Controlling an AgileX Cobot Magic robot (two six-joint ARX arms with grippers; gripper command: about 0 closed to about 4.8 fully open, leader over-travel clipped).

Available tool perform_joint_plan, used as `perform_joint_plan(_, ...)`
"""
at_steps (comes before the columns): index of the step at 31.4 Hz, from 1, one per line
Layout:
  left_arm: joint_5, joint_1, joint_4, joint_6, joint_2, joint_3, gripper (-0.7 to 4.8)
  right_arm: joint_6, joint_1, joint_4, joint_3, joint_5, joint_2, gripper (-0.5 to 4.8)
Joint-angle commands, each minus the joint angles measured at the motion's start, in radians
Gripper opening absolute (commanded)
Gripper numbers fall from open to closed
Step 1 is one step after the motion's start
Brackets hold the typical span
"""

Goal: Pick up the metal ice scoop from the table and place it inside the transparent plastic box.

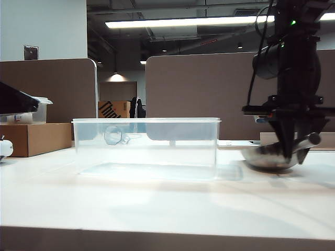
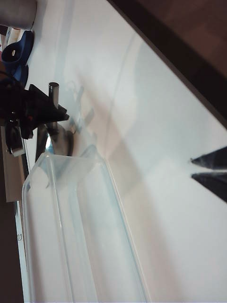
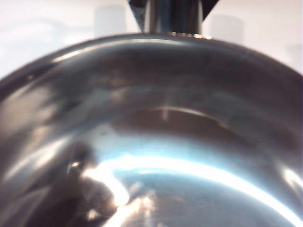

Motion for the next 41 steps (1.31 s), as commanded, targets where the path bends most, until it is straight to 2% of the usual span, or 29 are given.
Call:
perform_joint_plan(1, 0.004, 0.000, 0.011, 0.000, 0.000, 0.000, 0.21, -0.042, -0.004, 0.026, 0.010, 0.088, -0.080, -0.02)
perform_joint_plan(5, 0.004, 0.001, 0.011, 0.000, -0.003, 0.000, 0.21, -0.159, -0.006, 0.064, 0.041, 0.135, -0.174, -0.02)
perform_joint_plan(8, 0.005, 0.011, 0.011, 0.000, -0.005, 0.000, 0.21, -0.306, -0.006, 0.029, 0.117, 0.098, -0.206, -0.02)
perform_joint_plan(12, 0.005, 0.057, 0.011, 0.000, -0.007, 0.000, 0.21, -0.417, 0.025, -0.020, 0.224, 0.080, -0.208, -0.02)
perform_joint_plan(17, 0.005, 0.168, 0.011, 0.000, -0.011, 0.000, 0.21, -0.627, 0.110, -0.011, 0.305, 0.078, -0.208, -0.02)
perform_joint_plan(22, 0.005, 0.293, 0.011, 0.000, -0.011, 0.000, 0.21, -0.856, 0.220, 0.113, 0.309, 0.077, -0.203, -0.02)
perform_joint_plan(26, 0.004, 0.366, 0.011, 0.000, -0.011, 0.000, 0.21, -0.983, 0.282, 0.224, 0.309, 0.000, -0.174, -0.02)
perform_joint_plan(30, 0.004, 0.391, 0.011, 0.000, -0.014, 0.000, 0.21, -0.998, 0.317, 0.286, 0.309, -0.030, -0.114, -0.01)
perform_joint_plan(41, 0.005, 0.389, 0.011, 0.000, -0.020, 0.000, 0.21, -0.992, 0.324, 0.244, 0.309, -0.011, 0.045, -0.01)
